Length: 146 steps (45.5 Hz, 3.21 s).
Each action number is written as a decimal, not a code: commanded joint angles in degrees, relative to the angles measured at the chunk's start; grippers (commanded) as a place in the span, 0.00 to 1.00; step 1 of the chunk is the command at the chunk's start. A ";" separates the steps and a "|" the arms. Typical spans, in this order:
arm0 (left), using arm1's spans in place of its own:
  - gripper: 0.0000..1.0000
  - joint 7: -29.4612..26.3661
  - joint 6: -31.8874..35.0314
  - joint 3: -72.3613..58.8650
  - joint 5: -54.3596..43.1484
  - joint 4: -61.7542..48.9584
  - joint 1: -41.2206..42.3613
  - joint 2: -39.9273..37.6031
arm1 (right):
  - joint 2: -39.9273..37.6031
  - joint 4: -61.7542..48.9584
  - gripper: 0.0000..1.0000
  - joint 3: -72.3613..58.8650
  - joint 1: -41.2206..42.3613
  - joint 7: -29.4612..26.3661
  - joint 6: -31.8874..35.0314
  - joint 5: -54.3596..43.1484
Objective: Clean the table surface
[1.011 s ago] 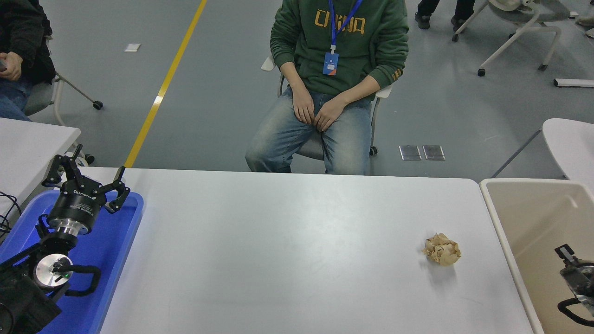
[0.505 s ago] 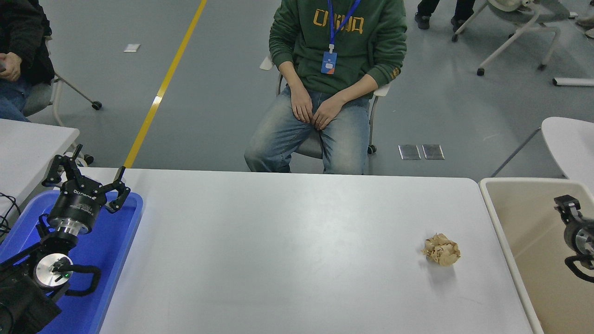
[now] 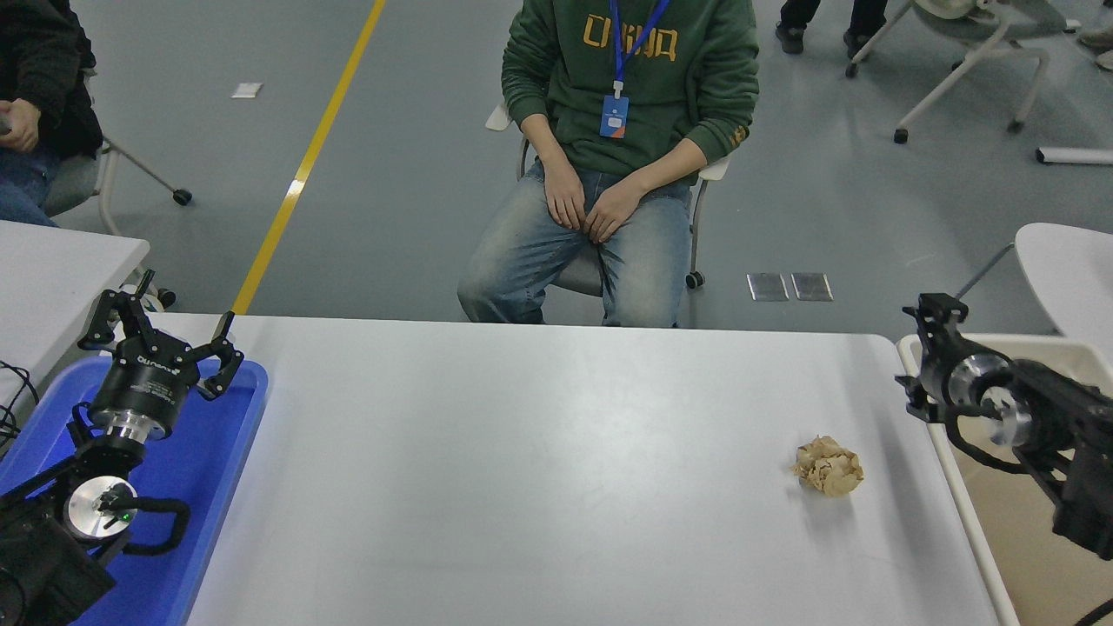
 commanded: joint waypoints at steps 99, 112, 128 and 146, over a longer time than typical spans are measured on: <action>1.00 0.00 0.00 -0.03 0.00 0.00 0.00 0.00 | -32.36 37.44 1.00 -48.15 12.54 5.11 5.77 -60.71; 1.00 0.00 0.00 -0.03 0.00 0.00 0.00 0.00 | -27.70 34.63 1.00 -52.11 12.54 5.72 6.21 -62.56; 1.00 0.00 0.00 -0.03 0.00 0.00 0.00 0.00 | -22.42 28.65 1.00 -55.18 11.84 5.72 6.65 -62.56; 1.00 0.00 0.00 -0.03 0.00 0.00 0.00 0.00 | -17.77 24.52 1.00 -54.66 9.91 5.64 6.65 -62.38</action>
